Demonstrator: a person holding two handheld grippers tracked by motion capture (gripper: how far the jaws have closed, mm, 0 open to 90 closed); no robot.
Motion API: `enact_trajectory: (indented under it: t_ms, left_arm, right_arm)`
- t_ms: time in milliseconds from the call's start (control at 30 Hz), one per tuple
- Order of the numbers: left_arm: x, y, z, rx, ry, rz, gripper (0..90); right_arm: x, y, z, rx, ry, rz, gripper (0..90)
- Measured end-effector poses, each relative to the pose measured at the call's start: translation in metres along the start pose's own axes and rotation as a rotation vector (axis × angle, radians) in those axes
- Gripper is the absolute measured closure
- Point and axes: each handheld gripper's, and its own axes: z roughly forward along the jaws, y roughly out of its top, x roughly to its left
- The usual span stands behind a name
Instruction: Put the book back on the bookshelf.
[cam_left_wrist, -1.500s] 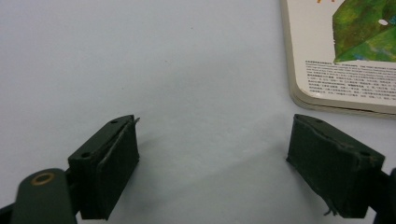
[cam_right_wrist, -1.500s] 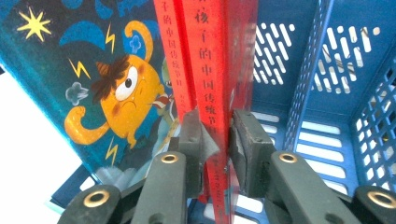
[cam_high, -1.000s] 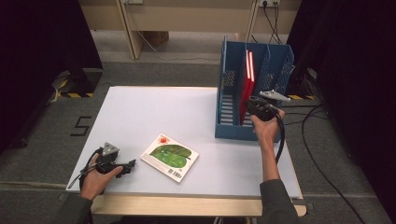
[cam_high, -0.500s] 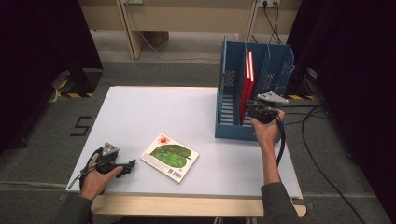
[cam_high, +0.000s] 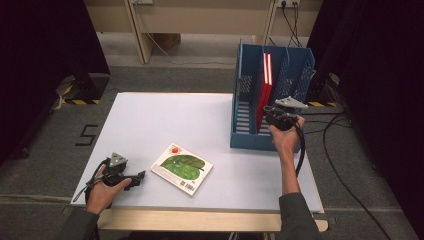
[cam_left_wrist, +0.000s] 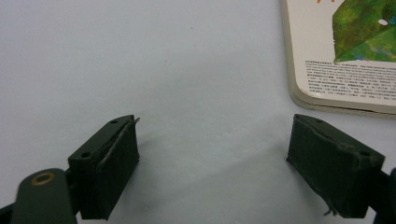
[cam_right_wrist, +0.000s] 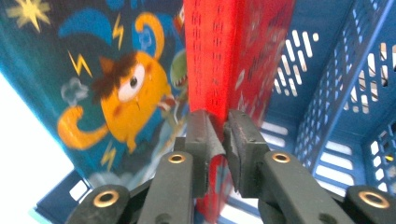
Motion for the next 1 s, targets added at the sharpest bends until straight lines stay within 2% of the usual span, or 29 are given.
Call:
enact_trajectory:
  t_ms: [233,433,533,667,867,967,1000]
  left_arm:
    - [0.0,0.0,0.0,0.001,0.0,0.0,14.8]
    - [0.0,0.0,0.0,0.001,0.0,0.0,14.9]
    - [0.0,0.0,0.0,-0.002,0.0,-0.001,14.9]
    - [0.0,0.0,0.0,0.003,-0.002,0.0,14.9]
    - [0.0,0.001,-0.001,0.004,-0.004,0.004,15.5]
    - [0.0,0.001,-0.002,0.006,-0.008,0.009,17.6]
    - [0.0,0.002,-0.002,0.004,-0.013,0.01,19.6]
  right_arm:
    - [0.0,-0.001,0.003,-0.006,-0.008,-0.016,82.5]
    - [-0.001,-0.001,0.006,0.0,-0.012,0.002,83.0]
    - [-0.003,-0.004,0.003,-0.002,-0.008,0.035,77.3]
    - [0.003,-0.005,-0.01,-0.038,-0.012,0.019,68.0]
    - [0.026,-0.014,-0.035,-0.05,0.061,0.008,55.4]
    - [0.037,-0.024,-0.046,-0.058,0.1,0.013,52.8]
    - [0.041,-0.027,-0.047,-0.043,0.114,0.011,49.8]
